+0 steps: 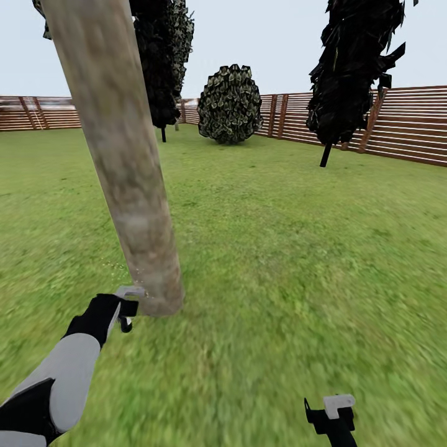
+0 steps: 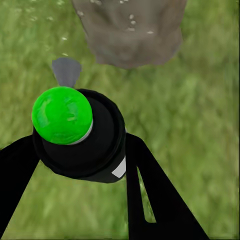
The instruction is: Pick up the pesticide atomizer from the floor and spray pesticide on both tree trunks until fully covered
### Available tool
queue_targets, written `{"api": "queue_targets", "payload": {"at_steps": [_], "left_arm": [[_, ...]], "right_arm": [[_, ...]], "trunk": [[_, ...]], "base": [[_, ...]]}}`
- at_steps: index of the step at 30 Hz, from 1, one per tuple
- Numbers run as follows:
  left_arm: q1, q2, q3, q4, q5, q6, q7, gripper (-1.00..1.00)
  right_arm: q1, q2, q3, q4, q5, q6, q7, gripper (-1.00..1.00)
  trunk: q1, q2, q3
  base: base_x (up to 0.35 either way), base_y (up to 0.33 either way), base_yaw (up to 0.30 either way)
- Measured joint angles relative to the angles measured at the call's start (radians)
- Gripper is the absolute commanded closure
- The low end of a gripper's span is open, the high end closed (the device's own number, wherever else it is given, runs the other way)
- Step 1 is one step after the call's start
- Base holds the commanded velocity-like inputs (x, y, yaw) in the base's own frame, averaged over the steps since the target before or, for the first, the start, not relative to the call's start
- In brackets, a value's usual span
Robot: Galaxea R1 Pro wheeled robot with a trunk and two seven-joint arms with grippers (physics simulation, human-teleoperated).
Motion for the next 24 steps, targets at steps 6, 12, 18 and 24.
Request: {"api": "queue_targets", "payload": {"at_steps": [6,12,18,24], "left_arm": [[-0.009,-0.023,-0.173,-0.009,-0.002,0.117,-0.056,1.0],[-0.019,0.11,-0.191,-0.016,-0.009,0.145,-0.169,1.0],[-0.06,0.047,-0.193,-0.016,-0.003,0.152,-0.199,1.0],[-0.129,0.139,-0.192,-0.015,-0.015,0.214,-0.204,1.0]], "right_arm": [[0.0,0.0,0.001,0.002,0.0,0.0,0.0,-1.0],[0.0,0.0,0.0,0.002,0.002,0.0,0.001,-1.0],[0.0,0.0,0.001,0.002,0.001,0.0,0.001,-1.0],[0.0,0.0,0.0,0.002,0.001,0.0,0.001,-1.0]], "trunk": [[0.0,0.0,0.0],[0.0,0.0,0.0],[0.0,0.0,0.0],[0.0,0.0,0.0]], "base": [[0.0,0.0,0.0],[0.0,0.0,0.0],[0.0,0.0,0.0],[0.0,0.0,0.0]]}}
